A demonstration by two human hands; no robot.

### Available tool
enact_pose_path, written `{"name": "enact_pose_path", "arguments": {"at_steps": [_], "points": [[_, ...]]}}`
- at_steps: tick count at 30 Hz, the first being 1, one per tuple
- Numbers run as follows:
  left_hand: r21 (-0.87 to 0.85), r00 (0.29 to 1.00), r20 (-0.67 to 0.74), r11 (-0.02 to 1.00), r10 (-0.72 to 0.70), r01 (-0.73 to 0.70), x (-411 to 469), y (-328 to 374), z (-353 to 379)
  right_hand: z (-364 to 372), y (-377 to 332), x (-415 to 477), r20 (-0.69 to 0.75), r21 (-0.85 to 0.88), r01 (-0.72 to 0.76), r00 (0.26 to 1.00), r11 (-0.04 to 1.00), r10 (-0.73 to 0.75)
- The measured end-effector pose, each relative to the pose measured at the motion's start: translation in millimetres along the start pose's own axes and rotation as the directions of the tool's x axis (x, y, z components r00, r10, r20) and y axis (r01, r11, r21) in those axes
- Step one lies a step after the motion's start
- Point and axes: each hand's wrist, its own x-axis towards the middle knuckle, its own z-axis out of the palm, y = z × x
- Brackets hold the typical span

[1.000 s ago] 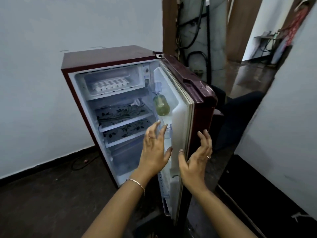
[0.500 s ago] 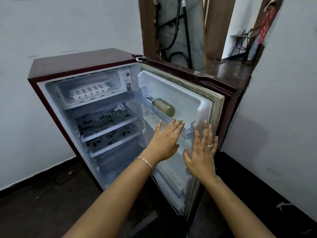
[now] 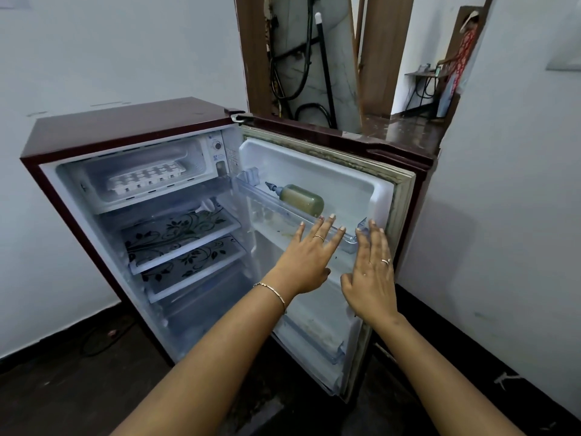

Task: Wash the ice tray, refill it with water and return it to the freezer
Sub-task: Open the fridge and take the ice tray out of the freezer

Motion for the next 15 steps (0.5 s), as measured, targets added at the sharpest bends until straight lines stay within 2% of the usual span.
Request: {"name": "enact_pose_path", "arguments": {"at_steps": [3, 7, 11, 15], "points": [[-0.031, 0.997, -0.025, 0.997, -0.072, 0.071, -10, -13, 3, 0, -11, 2, -0.059, -0.019, 0.056, 0.997, 0.998, -0.058], [-0.158, 0.967, -0.040, 0.957, -0.251, 0.242, -37, -42, 8, 8, -37, 13, -0.080, -0.004, 0.222, 0.972, 0.975, -0.222], [-0.333, 0.870, -0.032, 0.826, -0.493, 0.456, -73, -85, 13, 33, -79, 34, 0.017, 0.084, 0.353, 0.934, 0.932, -0.356], [-0.451, 0.733, -0.010, 0.657, -0.680, 0.604, -103, -150, 26, 71, -126, 75, 0.096, 0.194, 0.416, 0.893, 0.888, -0.440]]}}
